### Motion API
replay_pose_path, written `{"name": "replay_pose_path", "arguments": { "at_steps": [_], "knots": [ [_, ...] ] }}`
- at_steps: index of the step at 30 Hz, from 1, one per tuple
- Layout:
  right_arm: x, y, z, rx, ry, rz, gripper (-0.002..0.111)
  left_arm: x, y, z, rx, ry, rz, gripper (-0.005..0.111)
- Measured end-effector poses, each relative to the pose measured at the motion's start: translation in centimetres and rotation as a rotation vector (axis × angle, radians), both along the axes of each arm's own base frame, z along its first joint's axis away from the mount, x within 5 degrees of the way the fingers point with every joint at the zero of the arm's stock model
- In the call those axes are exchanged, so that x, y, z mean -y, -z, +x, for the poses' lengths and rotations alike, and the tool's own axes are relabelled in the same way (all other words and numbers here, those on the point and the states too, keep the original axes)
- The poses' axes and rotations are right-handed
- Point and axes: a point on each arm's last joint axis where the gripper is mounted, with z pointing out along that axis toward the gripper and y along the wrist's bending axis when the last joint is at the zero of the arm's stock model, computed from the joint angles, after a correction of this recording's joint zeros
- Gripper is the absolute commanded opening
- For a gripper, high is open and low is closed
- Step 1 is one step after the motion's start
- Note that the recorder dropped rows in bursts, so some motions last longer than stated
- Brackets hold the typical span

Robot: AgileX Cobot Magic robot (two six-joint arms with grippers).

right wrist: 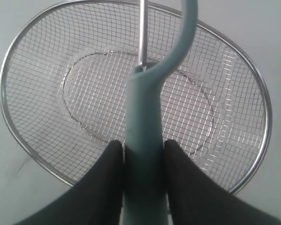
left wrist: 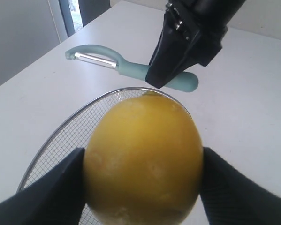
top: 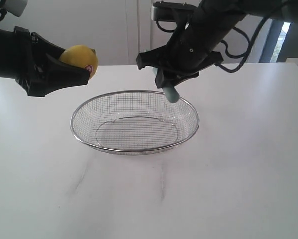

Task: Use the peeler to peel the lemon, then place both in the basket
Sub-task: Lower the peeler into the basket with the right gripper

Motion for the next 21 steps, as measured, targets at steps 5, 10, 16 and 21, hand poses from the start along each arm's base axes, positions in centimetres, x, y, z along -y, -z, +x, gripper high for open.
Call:
{"name": "replay_pose_path", "arguments": {
  "at_steps": [5, 10, 16, 21],
  "knots": [
    [-0.5, 2.2, 1.2, -0.01, 0.018, -0.006, 0.0, 0.0, 0.0, 0.0, 0.0, 0.0, 0.0, 0.0],
    [-0.9, 5.0, 2.1, -0.066, 0.038, -0.024, 0.0, 0.0, 0.0, 0.0, 0.0, 0.0, 0.0, 0.0],
    [-1.4, 7.5, 2.8, -0.117, 0.048, -0.032, 0.0, 0.0, 0.0, 0.0, 0.0, 0.0, 0.0, 0.0],
    [-1.4, 8.3, 2.9, -0.131, 0.048, -0.039, 0.0, 0.0, 0.0, 0.0, 0.001, -0.002, 0.0, 0.0]
  ]
}}
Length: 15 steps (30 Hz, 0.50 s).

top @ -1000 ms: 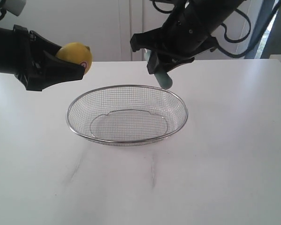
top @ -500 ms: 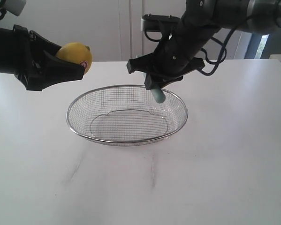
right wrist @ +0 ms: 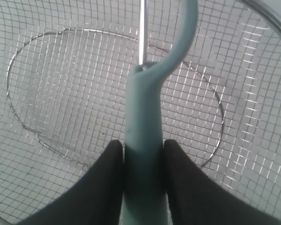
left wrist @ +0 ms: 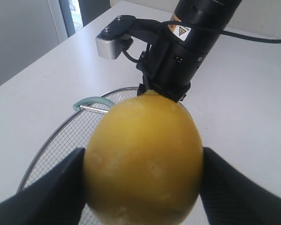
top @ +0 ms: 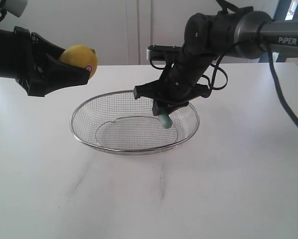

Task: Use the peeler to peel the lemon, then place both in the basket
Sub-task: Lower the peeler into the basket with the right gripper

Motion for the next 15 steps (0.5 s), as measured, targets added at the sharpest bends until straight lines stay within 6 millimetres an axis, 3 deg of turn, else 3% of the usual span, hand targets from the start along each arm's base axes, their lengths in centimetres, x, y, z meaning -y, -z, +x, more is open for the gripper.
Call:
{"name": "replay_pose_path", "arguments": {
  "at_steps": [15],
  "knots": [
    [-0.2, 2.1, 0.3, -0.051, 0.014, -0.015, 0.0, 0.0, 0.0, 0.1, 0.003, -0.01, 0.002, 0.0]
  ]
}}
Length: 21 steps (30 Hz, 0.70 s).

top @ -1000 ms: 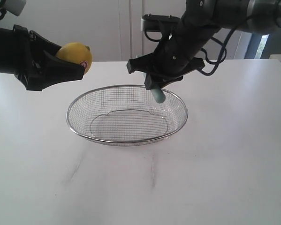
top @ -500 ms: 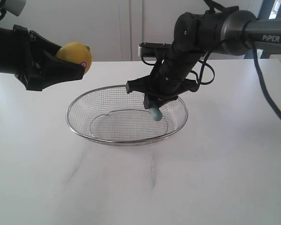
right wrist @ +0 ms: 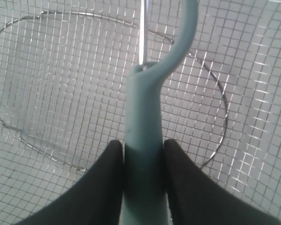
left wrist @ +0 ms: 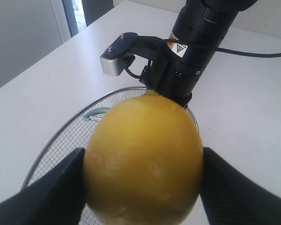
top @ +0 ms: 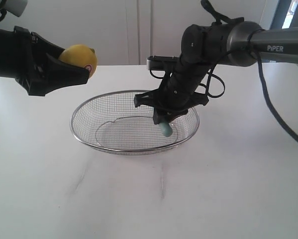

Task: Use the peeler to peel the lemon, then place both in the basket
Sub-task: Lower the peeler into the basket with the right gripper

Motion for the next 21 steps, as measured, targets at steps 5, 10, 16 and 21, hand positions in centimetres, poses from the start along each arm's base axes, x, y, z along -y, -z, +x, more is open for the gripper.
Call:
{"name": "replay_pose_path", "arguments": {
  "at_steps": [5, 10, 16, 21],
  "knots": [
    [0.0, 0.2, -0.01, -0.007, -0.001, -0.003, 0.0, -0.01, 0.0, 0.01, 0.001, -0.002, 0.0, 0.0],
    [-0.01, 0.23, 0.01, -0.006, 0.0, -0.003, 0.0, -0.01, 0.0, 0.01, 0.001, -0.002, 0.0, 0.0],
    [0.07, 0.32, -0.25, -0.041, 0.011, -0.01, 0.0, -0.02, 0.0, 0.03, 0.001, -0.003, 0.001, 0.0],
    [0.04, 0.95, -0.2, -0.058, 0.013, -0.017, 0.0, -0.02, 0.0, 0.03, 0.001, -0.003, 0.001, 0.0]
  ]
}}
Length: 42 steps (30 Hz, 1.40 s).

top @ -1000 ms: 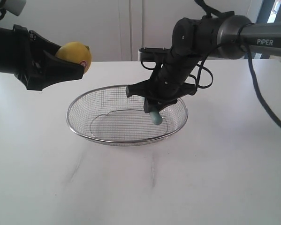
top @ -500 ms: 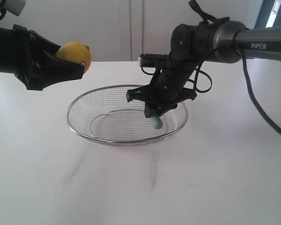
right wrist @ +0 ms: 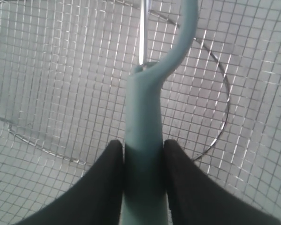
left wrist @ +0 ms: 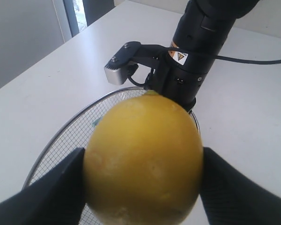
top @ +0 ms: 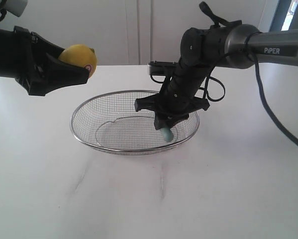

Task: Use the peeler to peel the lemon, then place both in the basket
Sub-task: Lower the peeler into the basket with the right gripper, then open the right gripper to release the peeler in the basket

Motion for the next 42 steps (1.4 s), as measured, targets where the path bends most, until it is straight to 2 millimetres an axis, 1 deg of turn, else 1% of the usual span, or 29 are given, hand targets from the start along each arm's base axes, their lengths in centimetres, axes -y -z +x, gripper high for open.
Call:
{"name": "replay_pose_path", "arguments": {
  "at_steps": [1, 3, 10, 15, 20, 22, 42],
  "knots": [
    [-0.03, 0.61, 0.07, -0.012, 0.0, -0.006, 0.0, 0.0, 0.0, 0.0, 0.0, 0.0, 0.0, 0.0],
    [-0.05, 1.0, 0.11, -0.02, 0.0, -0.01, 0.0, 0.0, 0.0, 0.0, 0.0, 0.0, 0.0, 0.0],
    [-0.05, 1.0, 0.11, -0.02, 0.0, -0.01, 0.001, 0.0, 0.0, 0.0, 0.0, 0.0, 0.0, 0.0],
    [-0.05, 1.0, 0.11, -0.021, 0.002, -0.01, 0.021, 0.0, 0.0, 0.0, 0.0, 0.0, 0.0, 0.0],
    [-0.05, 1.0, 0.11, -0.021, 0.002, -0.01, 0.044, 0.0, 0.0, 0.0, 0.0, 0.0, 0.0, 0.0],
    [-0.05, 1.0, 0.11, -0.021, 0.002, -0.01, 0.048, 0.0, 0.0, 0.0, 0.0, 0.0, 0.0, 0.0],
    [0.01, 1.06, -0.1, -0.049, 0.016, -0.015, 0.048, 0.0, 0.0, 0.0, 0.0, 0.0, 0.0, 0.0]
  ]
}}
